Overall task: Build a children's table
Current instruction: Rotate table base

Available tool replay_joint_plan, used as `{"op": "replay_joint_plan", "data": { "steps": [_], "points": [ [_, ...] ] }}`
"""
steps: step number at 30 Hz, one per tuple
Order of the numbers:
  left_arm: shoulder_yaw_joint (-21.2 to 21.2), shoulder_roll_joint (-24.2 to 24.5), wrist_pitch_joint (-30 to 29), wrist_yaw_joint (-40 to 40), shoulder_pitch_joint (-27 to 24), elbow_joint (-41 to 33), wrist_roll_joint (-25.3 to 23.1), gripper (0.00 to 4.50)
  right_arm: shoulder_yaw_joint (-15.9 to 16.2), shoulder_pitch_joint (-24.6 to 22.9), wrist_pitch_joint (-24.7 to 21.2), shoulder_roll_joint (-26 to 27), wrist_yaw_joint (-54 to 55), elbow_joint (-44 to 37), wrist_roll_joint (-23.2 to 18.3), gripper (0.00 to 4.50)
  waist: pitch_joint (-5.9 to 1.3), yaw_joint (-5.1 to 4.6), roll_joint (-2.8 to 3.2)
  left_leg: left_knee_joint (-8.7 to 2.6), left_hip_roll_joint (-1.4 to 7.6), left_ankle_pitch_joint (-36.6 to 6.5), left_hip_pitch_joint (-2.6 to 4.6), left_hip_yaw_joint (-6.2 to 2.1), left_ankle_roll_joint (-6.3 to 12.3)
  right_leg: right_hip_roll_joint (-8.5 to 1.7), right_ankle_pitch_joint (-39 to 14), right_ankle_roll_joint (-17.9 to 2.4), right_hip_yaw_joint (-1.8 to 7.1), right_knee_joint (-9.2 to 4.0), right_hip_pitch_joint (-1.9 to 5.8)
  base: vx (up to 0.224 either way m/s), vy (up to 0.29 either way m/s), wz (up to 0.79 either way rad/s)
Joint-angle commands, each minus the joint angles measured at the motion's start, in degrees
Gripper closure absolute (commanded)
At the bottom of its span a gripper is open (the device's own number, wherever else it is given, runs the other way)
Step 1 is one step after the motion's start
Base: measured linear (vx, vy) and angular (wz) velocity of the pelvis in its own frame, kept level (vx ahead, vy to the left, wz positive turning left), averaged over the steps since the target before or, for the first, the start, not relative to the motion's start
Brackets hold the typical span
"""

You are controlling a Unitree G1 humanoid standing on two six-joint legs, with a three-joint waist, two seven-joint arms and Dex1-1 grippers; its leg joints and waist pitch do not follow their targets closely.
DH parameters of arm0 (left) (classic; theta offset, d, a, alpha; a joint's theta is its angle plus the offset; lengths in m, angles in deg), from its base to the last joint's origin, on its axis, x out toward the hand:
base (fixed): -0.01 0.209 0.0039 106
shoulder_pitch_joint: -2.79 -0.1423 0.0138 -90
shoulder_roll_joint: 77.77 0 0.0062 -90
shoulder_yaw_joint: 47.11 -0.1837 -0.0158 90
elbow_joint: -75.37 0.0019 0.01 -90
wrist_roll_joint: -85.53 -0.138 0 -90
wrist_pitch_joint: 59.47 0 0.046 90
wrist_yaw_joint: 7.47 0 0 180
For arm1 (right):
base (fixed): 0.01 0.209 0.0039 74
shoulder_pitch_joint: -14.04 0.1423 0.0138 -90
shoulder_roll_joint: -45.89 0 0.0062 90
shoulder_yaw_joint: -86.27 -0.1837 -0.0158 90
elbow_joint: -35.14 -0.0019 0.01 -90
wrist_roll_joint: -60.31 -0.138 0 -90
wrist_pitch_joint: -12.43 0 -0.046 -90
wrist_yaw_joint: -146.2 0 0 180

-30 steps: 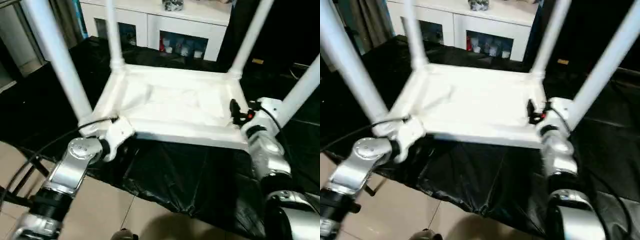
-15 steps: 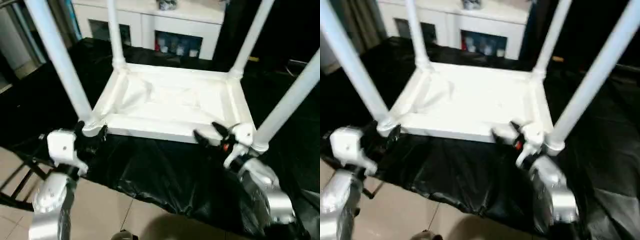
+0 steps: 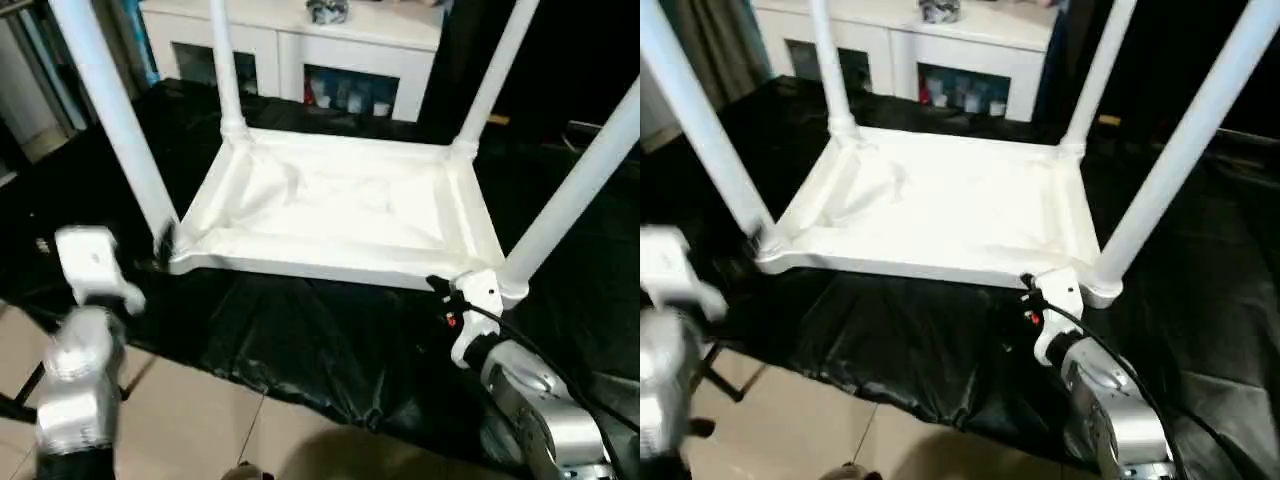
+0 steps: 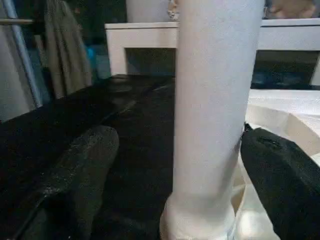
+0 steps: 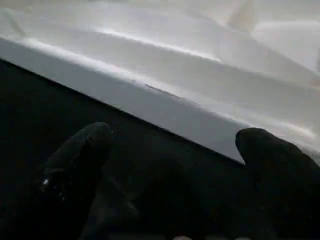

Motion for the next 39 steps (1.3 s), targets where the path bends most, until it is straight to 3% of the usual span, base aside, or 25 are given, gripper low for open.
{"op": "replay_joint_plan", "data": {
  "steps": [1,5,8,9,12,16,17,19,20,21,22,24,26,29,34,35,39],
  "points": [
    [0.2,1.8,-0.8,4.9,3.5,6.4,1.3,0.05,0.1,1.5,-1.8,-0.1,1.2,0.6,1.3,0.00,-3.21,-0.01,0.15,-5.02,3.35,-19.7,1.14,-2.42,-2.40,-3.87,-13.9,-6.4,3.47,-4.92,0.99,0.000,0.000,0.00],
    [0.0,3.7,-2.4,14.1,7.7,12.7,4.9,0.05,-0.1,3.2,-1.9,0.2,2.1,2.5,1.9,0.00,-3.43,-0.10,0.11,-4.80,3.38,-16.2,0.96,-2.19,-1.95,-4.33,-8.4,-9.0,3.48,-4.11,1.48,0.000,0.000,0.00],
    [-0.7,5.3,-3.0,23.5,9.9,16.5,7.8,0.05,-0.3,4.7,-2.4,0.4,2.1,4.3,1.7,0.00,-3.29,-0.17,0.16,-4.82,3.34,-16.2,1.05,-2.00,-1.82,-4.57,-11.1,-10.0,3.53,-4.35,1.47,0.000,0.000,0.00],
    [-2.0,7.3,-4.0,31.6,11.4,19.9,8.9,0.05,0.6,6.0,-3.4,-0.2,1.5,5.8,2.6,0.00,-3.30,-0.22,0.26,-4.84,3.48,-16.6,1.11,-2.01,-1.99,-4.56,-11.2,-10.1,3.54,-4.27,1.46,0.000,0.000,0.00],
    [-2.5,8.5,-3.7,35.9,13.0,22.9,9.3,0.05,1.2,6.6,-4.0,-0.7,1.0,6.6,3.2,0.00,-3.21,-0.21,0.20,-4.96,3.44,-17.0,1.42,-1.93,-2.43,-4.46,-11.8,-10.3,3.60,-4.32,1.28,0.000,0.000,0.00],
    [-5.7,11.3,-13.4,50.4,14.8,21.9,13.1,0.05,1.8,8.4,-3.1,-0.7,-0.1,9.7,3.6,0.00,-3.30,0.18,0.60,-5.03,3.71,-17.5,1.73,-1.80,-3.54,-4.64,-10.2,-11.9,3.62,-3.77,1.23,0.000,0.000,0.00],
    [-7.9,12.1,-17.1,54.4,13.9,18.9,14.5,0.05,2.1,9.1,-2.6,-0.7,-0.5,10.9,3.7,0.00,-3.33,0.41,1.14,-5.01,3.83,-17.9,1.93,-1.70,-4.02,-4.66,-9.8,-12.5,3.65,-3.57,1.12,0.000,0.000,0.00],
    [-11.5,13.5,-22.5,60.2,11.7,13.2,16.9,0.05,2.3,9.7,-2.2,-0.8,-1.0,12.0,3.8,0.00,-3.28,0.46,0.79,-5.16,3.99,-17.4,1.61,-1.65,-4.02,-4.58,-8.4,-13.3,3.65,-3.37,1.41,0.000,0.000,0.00],
    [-12.7,13.9,-23.4,61.1,10.4,10.6,17.4,0.05,2.2,9.7,-2.3,-0.9,-1.1,12.1,3.9,0.00,-3.23,0.59,0.78,-5.02,3.98,-17.3,1.82,-1.38,-3.90,-4.57,-7.8,-13.7,3.71,-3.36,1.22,0.000,0.000,0.00],
    [-13.8,14.1,-24.2,61.6,9.0,8.2,18.0,0.05,1.9,9.7,-2.3,-1.0,-0.8,12.0,3.9,0.00,-3.19,0.57,0.79,-5.05,4.02,-17.3,1.55,-1.49,-3.84,-4.68,-7.7,-13.8,3.71,-3.19,1.44,0.000,0.000,0.00],
    [-13.8,14.1,-24.2,61.6,9.0,8.2,18.0,0.05,1.9,9.7,-2.3,-1.0,-0.8,12.0,3.9,0.00,-3.13,0.50,0.68,-5.13,3.98,-17.8,1.42,-1.52,-3.73,-4.75,-9.1,-13.5,3.73,-3.39,1.59,0.000,0.000,0.00],
    [-16.2,14.0,-26.8,61.9,5.5,0.5,20.3,0.05,0.3,9.3,-2.8,-1.4,-0.6,11.6,3.0,0.00,-3.00,0.24,0.66,-5.15,3.92,-19.1,1.45,-1.57,-3.73,-4.85,-11.8,-13.0,3.83,-3.75,1.57,0.000,0.000,0.00],
    [-16.7,12.0,-25.5,60.1,5.0,-1.5,19.5,0.05,-0.1,9.2,-2.6,-1.4,-0.9,12.0,2.9,0.00,-2.89,0.17,0.41,-5.05,3.81,-19.7,1.57,-1.63,-3.47,-4.87,-15.6,-11.9,3.95,-4.36,1.56,0.000,0.000,0.00],
    [-16.9,9.6,-26.2,58.3,5.2,-4.4,19.5,0.05,0.5,9.9,-1.4,-1.3,-1.6,13.7,3.5,0.00,-2.92,0.05,0.23,-5.02,3.81,-18.9,1.55,-1.70,-3.26,-4.75,-16.3,-11.3,3.91,-4.50,1.60,0.000,0.000,0.00],
    [-18.9,7.0,-32.0,56.0,4.7,-12.7,24.5,0.05,1.8,11.6,-0.1,-0.1,-3.0,15.7,3.5,0.00,-3.23,-0.24,0.15,-4.80,3.68,-15.5,1.29,-1.58,-2.41,-4.35,-11.5,-12.4,3.81,-3.77,1.83,0.000,0.000,0.00],
    [-19.7,6.9,-34.3,56.2,4.3,-15.6,26.5,0.05,2.2,12.3,0.4,0.2,-3.4,16.5,3.7,0.00,-3.30,-0.54,0.12,-4.67,3.69,-14.6,1.24,-1.50,-2.04,-4.31,-9.8,-13.3,3.76,-3.48,1.90,0.000,0.000,0.00],
    [-22.0,3.7,-42.2,53.8,3.2,-23.5,32.7,0.05,4.0,16.2,3.1,2.4,-5.2,22.8,5.0,0.00,-2.99,-1.54,0.06,-4.55,3.44,-15.5,0.87,-1.43,-1.86,-4.26,-12.9,-13.6,3.76,-3.91,2.12,0.000,0.000,0.00]
  ]
}}
